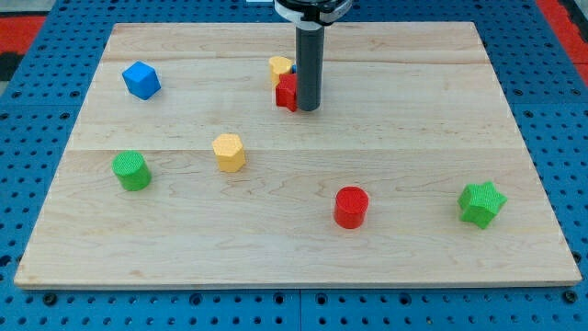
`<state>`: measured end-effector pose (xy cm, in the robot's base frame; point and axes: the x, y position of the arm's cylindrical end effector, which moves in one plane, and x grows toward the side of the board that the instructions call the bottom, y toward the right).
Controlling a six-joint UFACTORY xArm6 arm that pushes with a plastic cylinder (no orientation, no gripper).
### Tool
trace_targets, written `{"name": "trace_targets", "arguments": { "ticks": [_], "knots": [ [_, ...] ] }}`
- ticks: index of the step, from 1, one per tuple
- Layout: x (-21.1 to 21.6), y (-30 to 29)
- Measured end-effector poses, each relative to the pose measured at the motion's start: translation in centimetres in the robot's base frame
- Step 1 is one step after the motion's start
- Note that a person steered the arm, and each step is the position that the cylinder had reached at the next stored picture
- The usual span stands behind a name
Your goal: Push the green star a bit up and left
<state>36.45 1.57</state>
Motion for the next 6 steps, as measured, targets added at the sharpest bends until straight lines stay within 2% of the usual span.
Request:
{"name": "trace_targets", "arguments": {
  "ticks": [1, 3, 4, 5, 6],
  "knots": [
    [3.0, 3.2],
    [10.0, 22.2],
    [15.7, 27.7],
    [18.3, 27.4],
    [19.6, 23.1]
  ]
}}
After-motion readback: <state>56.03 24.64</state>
